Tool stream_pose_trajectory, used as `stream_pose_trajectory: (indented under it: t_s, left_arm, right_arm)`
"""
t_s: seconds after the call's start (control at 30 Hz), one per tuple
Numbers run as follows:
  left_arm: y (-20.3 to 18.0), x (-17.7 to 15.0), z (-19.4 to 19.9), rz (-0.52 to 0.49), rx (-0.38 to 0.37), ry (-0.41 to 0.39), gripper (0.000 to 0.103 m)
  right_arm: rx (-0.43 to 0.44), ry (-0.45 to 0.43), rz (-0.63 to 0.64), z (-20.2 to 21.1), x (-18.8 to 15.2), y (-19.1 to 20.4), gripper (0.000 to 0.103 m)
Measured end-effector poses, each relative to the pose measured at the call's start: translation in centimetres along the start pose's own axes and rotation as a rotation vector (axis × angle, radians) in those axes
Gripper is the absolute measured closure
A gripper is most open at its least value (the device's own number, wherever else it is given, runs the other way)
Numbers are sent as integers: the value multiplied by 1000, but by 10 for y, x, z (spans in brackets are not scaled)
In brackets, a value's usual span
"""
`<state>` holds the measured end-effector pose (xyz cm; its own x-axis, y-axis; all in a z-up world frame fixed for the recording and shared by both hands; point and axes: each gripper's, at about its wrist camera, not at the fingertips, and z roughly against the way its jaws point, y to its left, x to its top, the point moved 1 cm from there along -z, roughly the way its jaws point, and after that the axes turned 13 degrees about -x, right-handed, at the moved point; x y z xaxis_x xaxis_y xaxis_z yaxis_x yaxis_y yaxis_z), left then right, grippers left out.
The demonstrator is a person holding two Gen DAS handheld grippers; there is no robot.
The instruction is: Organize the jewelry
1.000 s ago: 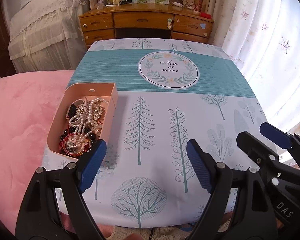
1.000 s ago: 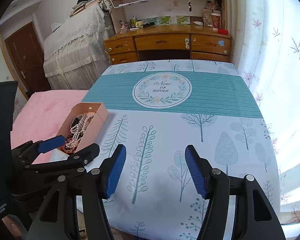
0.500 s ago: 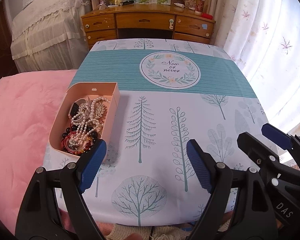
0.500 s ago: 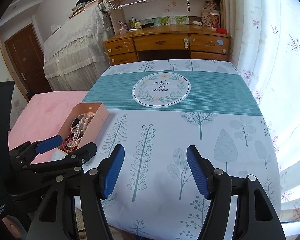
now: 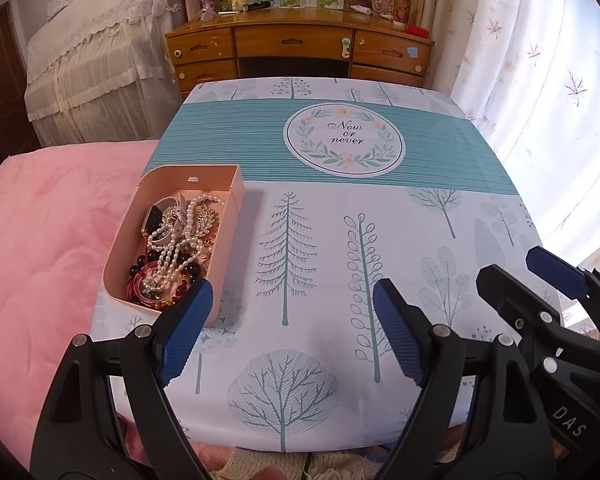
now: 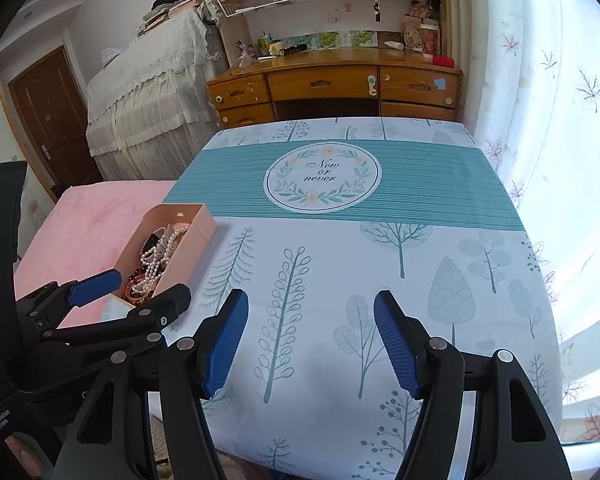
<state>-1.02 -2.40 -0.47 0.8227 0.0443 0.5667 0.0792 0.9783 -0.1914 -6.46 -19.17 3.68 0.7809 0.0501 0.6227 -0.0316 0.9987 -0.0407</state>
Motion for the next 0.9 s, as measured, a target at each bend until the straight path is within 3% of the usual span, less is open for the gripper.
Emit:
stream_pose_trajectory:
  t_s: [0.9]
  left_arm:
    - [0,1,-6,-1,11,11,22]
  right_arm:
    - [0,7,-2,-1,-2,-1,36]
